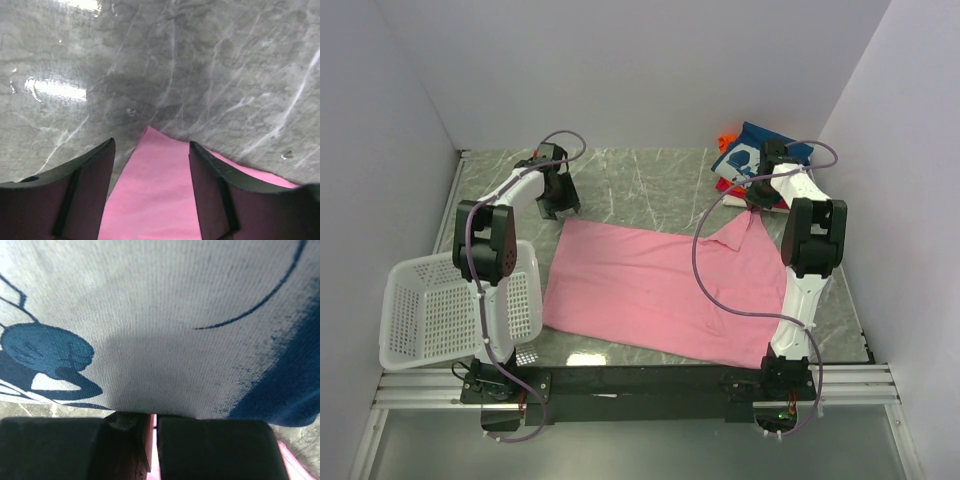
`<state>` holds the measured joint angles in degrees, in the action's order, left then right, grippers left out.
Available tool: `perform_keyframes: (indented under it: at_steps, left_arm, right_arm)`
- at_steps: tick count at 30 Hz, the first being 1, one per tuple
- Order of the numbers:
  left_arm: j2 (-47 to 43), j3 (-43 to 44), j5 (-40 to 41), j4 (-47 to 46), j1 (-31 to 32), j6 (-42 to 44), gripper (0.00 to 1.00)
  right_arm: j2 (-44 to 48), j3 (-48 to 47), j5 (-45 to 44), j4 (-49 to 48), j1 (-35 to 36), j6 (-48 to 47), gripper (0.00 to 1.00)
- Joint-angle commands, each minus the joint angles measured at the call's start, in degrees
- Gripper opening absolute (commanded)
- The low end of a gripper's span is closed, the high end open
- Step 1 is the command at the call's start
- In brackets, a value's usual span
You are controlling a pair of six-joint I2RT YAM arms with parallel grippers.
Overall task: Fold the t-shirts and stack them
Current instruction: Fold the tshirt
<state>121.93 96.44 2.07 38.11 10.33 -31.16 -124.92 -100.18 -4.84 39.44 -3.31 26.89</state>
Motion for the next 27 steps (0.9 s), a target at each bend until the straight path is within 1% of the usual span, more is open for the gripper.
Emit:
perform_keyframes:
  at_steps: [1, 4, 9, 14, 18, 23, 27]
  left_arm:
    - [0.5, 1.82, 1.72, 1.18, 0.31, -0.57, 0.65]
    - [0.85, 2.08, 2.33, 1.44, 1.01, -0.57, 0.6]
    - [1.73, 2.43, 4.09, 3.02, 2.68, -0.66, 0.57]
    - [2.26, 2.35, 5.84, 3.38, 2.77, -1.71, 0.52]
    - [3.66, 4.18, 6.46, 3.82, 2.68, -1.54, 0.49]
    - [4.98, 6.65, 7.95, 5.05, 2.68, -1.28, 0.48]
    - [6.12, 7.79, 7.34, 5.4, 2.77, -0.92, 0.46]
  right_arm:
    - [1.35, -0.63, -0.08, 0.2, -0.38, 0.0, 0.0]
    - [1.61, 0.07, -0.17, 0.11, -0.38, -0.18, 0.0]
    - [1.7, 0.43, 0.01, 0.28, -0.38, -0.26, 0.0]
    - [1.96, 0.51, 0.45, 0.29, -0.38, -0.35, 0.0]
    - [1.96, 0.25, 0.62, 0.55, -0.38, -0.62, 0.0]
    - [2.23, 0.86, 1.59, 0.29, -0.38, -0.09, 0.0]
    - [1.96, 0.78, 2.12, 0.46, -0.38, 0.09, 0.0]
